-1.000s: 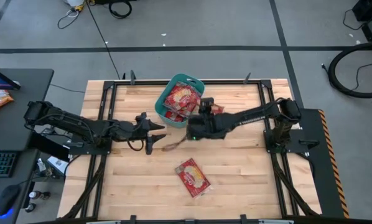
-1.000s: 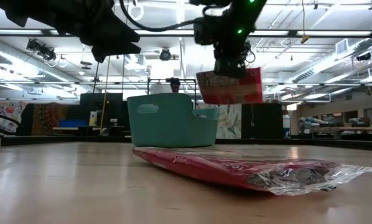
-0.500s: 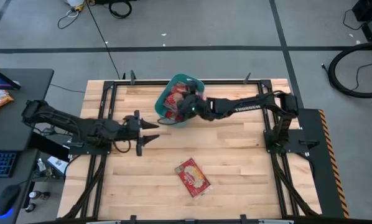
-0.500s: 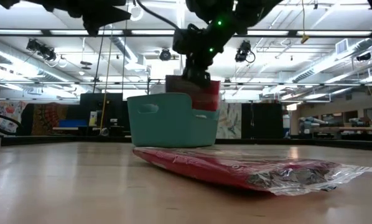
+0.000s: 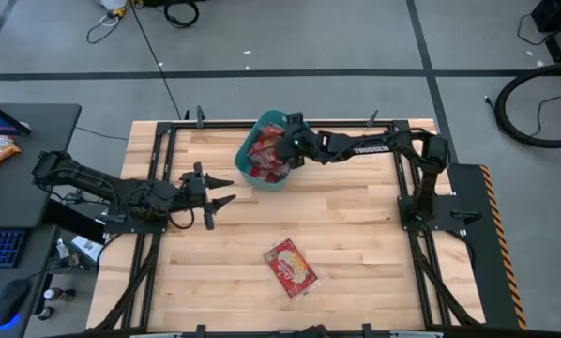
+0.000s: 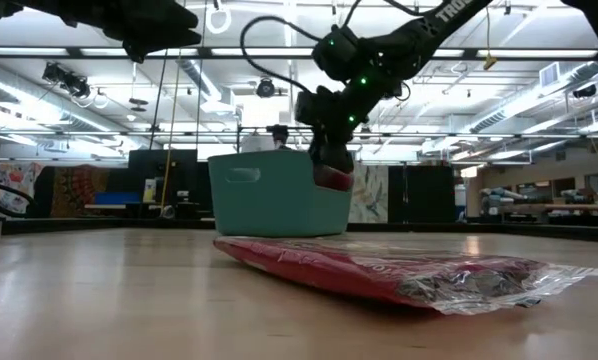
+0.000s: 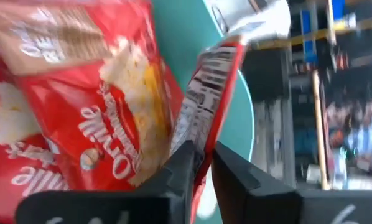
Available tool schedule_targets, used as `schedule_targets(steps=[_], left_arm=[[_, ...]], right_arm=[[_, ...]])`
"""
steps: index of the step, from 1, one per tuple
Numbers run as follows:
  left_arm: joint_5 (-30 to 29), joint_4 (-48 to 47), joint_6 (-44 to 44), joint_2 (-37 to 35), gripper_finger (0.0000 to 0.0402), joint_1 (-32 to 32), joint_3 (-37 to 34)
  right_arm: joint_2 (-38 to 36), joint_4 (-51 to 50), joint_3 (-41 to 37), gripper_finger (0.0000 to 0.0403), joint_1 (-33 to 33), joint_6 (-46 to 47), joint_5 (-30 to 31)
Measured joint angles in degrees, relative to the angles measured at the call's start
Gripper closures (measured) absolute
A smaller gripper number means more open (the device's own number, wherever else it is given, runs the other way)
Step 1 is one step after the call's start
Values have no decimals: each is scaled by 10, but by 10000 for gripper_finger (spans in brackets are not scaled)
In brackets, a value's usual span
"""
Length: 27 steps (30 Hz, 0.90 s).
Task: Sort popcorn bags into baskets
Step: Put the popcorn bag into the green bin
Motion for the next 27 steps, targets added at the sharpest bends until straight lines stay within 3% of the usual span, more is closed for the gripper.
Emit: schedule_targets(steps=[5, 13, 21, 24, 27], left_arm=[[0, 0, 0, 0, 210, 0, 0], [0, -3, 0, 0, 210, 0, 0], [0, -14, -5, 1, 210, 0, 0], [0, -26, -7, 1, 210, 0, 0], [0, -38, -19, 1, 210, 0, 0]], right_arm=[[0, -36, -1, 340, 1, 80, 51], [1, -67, 0, 339, 48, 96, 36], [1, -92, 43, 339, 121, 117, 140], [1, -144, 71, 339, 151, 174, 131], [0, -200, 98, 339, 182, 244, 79]])
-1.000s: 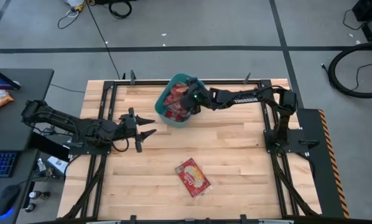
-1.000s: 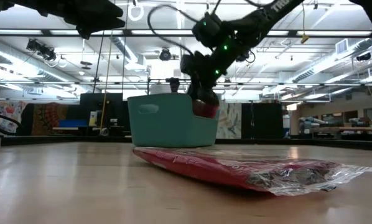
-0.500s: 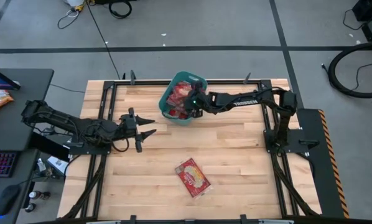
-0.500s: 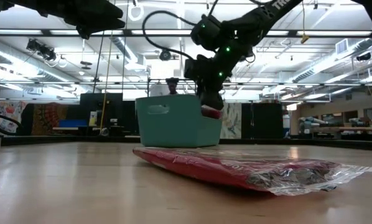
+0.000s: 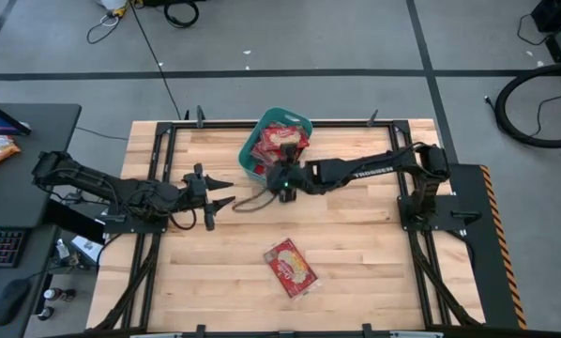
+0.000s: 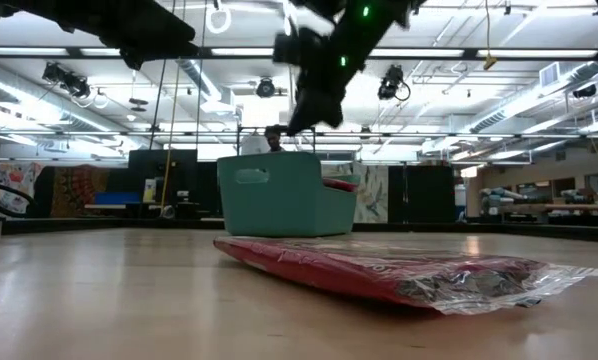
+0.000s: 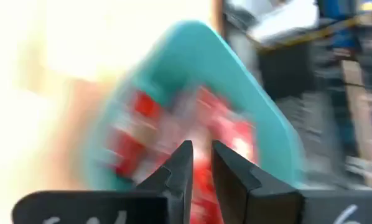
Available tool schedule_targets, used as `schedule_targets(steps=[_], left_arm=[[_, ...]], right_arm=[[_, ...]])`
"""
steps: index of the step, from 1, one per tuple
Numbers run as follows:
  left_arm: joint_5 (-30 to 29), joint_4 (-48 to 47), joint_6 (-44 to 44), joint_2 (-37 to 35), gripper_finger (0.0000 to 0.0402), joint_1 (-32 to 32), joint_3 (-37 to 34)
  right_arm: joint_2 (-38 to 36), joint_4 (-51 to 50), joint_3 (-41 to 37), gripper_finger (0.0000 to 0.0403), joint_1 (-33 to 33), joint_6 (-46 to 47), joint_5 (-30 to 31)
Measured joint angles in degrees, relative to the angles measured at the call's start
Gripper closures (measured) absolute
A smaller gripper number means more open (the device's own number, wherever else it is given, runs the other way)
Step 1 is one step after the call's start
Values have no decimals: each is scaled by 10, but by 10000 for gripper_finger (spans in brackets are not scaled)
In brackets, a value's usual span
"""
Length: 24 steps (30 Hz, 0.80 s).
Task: Sort popcorn bags into baskets
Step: Put the popcorn bag into the green bin
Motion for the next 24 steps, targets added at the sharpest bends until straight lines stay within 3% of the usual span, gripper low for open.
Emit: schedule_targets(steps=[3, 8, 11, 13, 18, 24], left_arm=[[0, -2, -1, 0, 210, 0, 0], [0, -2, -14, 0, 210, 0, 0], [0, -2, -19, 0, 210, 0, 0], [0, -2, -27, 0, 210, 0, 0], [0, -1, -31, 0, 210, 0, 0], [0, 1, -31, 0, 210, 0, 0]], right_arm=[[-1, -5, 11, 339, 30, 63, -108], [2, -3, 3, 339, 69, 138, -350], [8, -6, -14, 339, 88, 194, -430], [14, -5, -28, 340, 103, 225, -452], [35, 23, -81, 343, 156, 247, -432], [69, 108, -82, 354, 207, 241, -423]])
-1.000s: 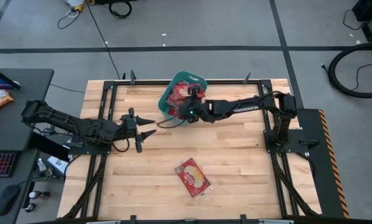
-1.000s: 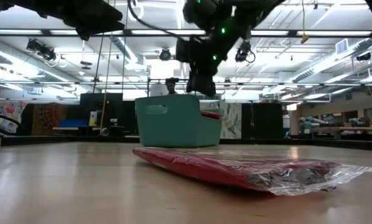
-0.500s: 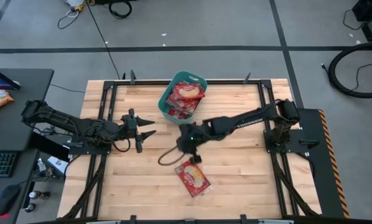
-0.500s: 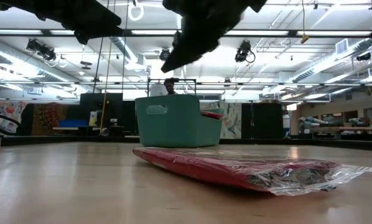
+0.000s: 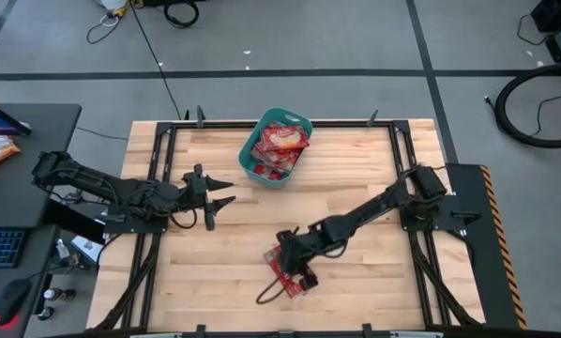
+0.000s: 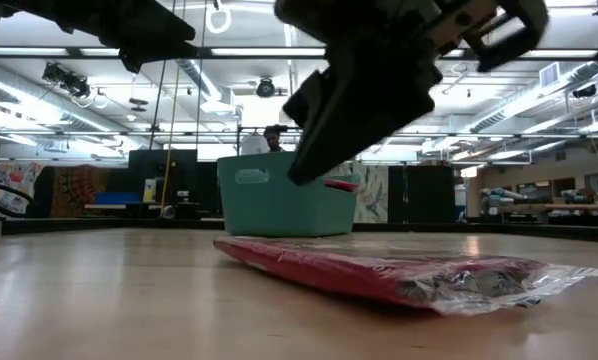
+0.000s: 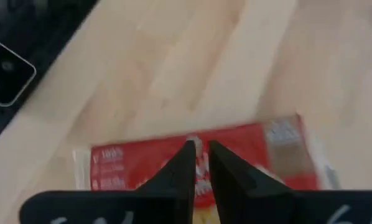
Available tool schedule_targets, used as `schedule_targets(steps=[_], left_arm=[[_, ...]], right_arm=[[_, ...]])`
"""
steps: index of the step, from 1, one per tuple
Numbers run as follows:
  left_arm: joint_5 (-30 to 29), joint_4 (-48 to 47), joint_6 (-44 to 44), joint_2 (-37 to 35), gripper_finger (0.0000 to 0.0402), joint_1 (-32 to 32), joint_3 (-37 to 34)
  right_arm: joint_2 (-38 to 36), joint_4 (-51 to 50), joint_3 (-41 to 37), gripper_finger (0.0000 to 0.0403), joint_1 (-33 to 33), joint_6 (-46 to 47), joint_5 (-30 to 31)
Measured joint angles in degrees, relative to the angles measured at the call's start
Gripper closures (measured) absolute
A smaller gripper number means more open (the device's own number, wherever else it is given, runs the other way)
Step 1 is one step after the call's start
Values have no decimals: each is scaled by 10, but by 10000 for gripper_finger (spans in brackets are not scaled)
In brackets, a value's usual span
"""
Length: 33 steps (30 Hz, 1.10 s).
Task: Sort popcorn bags into baskets
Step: Put the popcorn bag into the green bin
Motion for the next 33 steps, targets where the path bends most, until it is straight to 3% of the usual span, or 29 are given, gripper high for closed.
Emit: schedule_targets(steps=[7, 10, 19, 23, 26, 33], left_arm=[[0, 4, 0, 0, 210, 0, 0], [0, 2, 1, 0, 210, 0, 0], [0, 0, 1, 0, 210, 0, 0], [0, 0, 1, 0, 210, 0, 0], [0, -1, 2, 0, 210, 0, 0], [0, 0, 2, 0, 210, 0, 0]], right_arm=[[45, -30, 2, 369, 9, 17, -1], [38, -101, 3, 375, 2, 25, 21], [-16, -364, -2, 386, -39, 85, 252], [-31, -469, -2, 387, -60, 144, 326], [-46, -497, -2, 387, -66, 174, 340], [-69, -448, -2, 378, -39, 210, 328]])
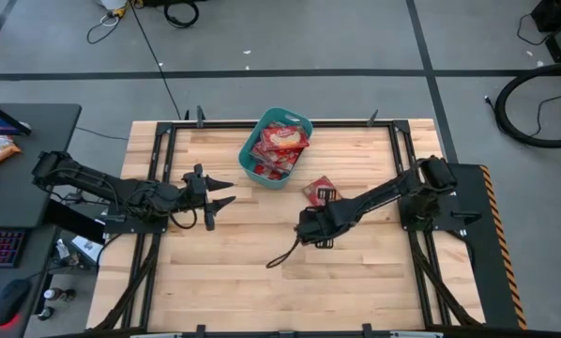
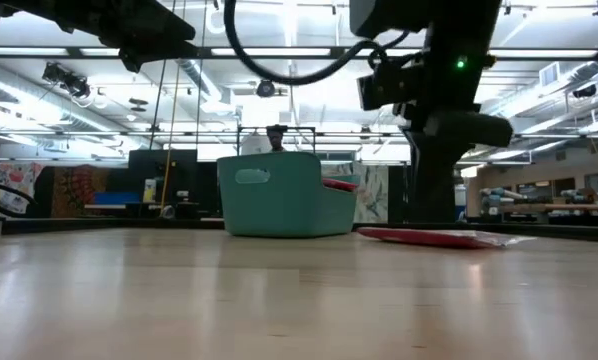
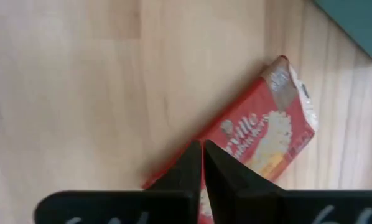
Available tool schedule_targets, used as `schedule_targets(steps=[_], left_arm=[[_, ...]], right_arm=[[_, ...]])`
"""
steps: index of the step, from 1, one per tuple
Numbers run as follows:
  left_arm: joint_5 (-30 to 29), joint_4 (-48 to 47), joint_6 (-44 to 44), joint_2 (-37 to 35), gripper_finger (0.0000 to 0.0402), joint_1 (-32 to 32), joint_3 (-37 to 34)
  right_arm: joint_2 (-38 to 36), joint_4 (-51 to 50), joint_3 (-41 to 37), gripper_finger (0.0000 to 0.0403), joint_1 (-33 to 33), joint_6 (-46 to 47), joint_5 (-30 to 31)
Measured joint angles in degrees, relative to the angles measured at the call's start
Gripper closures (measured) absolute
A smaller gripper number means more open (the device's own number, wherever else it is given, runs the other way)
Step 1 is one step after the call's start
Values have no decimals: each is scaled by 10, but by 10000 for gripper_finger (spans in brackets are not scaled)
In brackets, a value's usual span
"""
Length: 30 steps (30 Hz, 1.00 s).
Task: Sort popcorn bags into baskets
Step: Put the popcorn bag into the green bin
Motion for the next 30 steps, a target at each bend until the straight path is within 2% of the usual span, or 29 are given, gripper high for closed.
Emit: schedule_targets(steps=[4, 10, 15, 19, 24, 27, 30], left_arm=[[0, 0, -2, 0, 210, 0, 0], [0, 0, -2, 0, 210, 0, 0], [0, 0, -2, 0, 210, 0, 0], [0, 0, -2, 0, 210, 0, 0], [0, 0, -2, 0, 210, 0, 0], [0, 0, -2, 0, 210, 0, 0], [0, 0, -2, 0, 210, 0, 0]], right_arm=[[4, 2, 0, 337, 10, 24, -1], [5, 5, -11, 236, 7, 95, 22], [5, 50, -52, 166, -11, 137, 15], [5, 89, -93, 131, -25, 151, 3], [2, 94, -115, 128, -37, 166, 8], [1, 99, -123, 152, -41, 156, 2], [1, 101, -126, 193, -42, 145, -1]])
